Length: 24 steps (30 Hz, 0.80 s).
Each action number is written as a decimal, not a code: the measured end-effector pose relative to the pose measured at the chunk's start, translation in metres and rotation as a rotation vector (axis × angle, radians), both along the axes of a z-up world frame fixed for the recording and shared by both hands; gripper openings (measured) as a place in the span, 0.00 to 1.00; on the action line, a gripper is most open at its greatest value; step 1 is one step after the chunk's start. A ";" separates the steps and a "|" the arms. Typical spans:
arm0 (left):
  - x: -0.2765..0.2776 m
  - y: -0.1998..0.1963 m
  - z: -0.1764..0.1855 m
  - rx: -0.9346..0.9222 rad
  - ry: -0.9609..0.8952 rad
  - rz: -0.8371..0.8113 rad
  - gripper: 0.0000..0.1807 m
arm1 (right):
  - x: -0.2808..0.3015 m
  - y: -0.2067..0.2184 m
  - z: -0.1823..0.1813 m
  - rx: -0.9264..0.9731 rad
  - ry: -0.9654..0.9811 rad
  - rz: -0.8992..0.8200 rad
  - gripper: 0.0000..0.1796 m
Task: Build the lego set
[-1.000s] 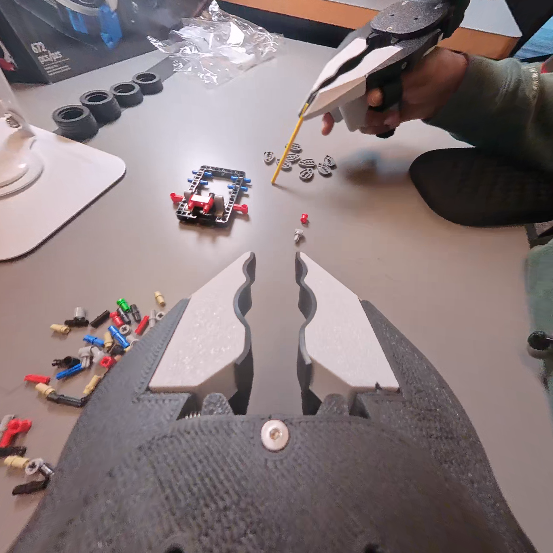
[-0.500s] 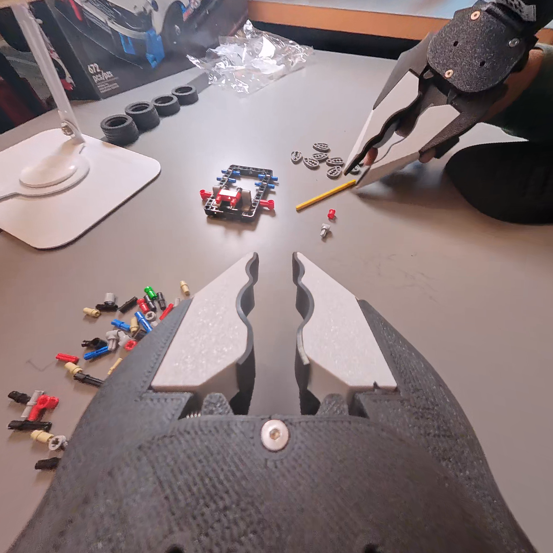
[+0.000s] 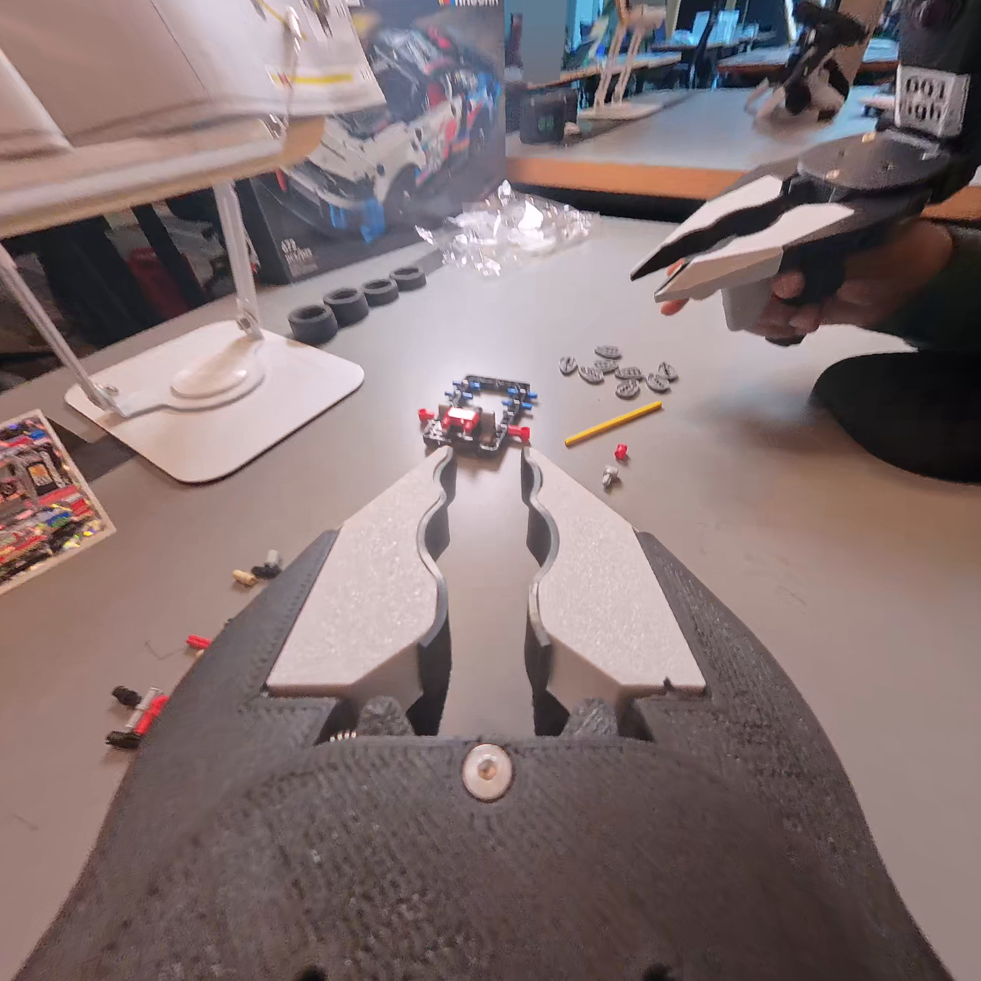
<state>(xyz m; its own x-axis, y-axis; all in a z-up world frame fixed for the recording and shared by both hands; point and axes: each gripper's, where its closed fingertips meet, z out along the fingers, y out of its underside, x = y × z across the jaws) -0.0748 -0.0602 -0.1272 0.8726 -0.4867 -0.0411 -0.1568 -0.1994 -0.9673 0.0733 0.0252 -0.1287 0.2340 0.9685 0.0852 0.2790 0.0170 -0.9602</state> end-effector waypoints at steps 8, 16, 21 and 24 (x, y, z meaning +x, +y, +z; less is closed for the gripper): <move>-0.060 -0.024 0.088 0.233 -0.081 0.157 0.16 | 0.013 0.005 0.030 0.013 0.124 -0.111 0.14; -0.180 -0.086 0.134 0.196 -0.007 0.529 0.20 | 0.020 0.007 0.030 -0.107 0.207 -0.094 0.12; -0.253 -0.121 0.110 -0.040 0.038 0.693 0.22 | 0.017 0.001 0.027 -0.105 0.196 -0.059 0.12; -0.282 -0.137 0.080 -0.171 0.062 0.753 0.24 | 0.016 0.000 0.026 -0.081 0.179 -0.060 0.12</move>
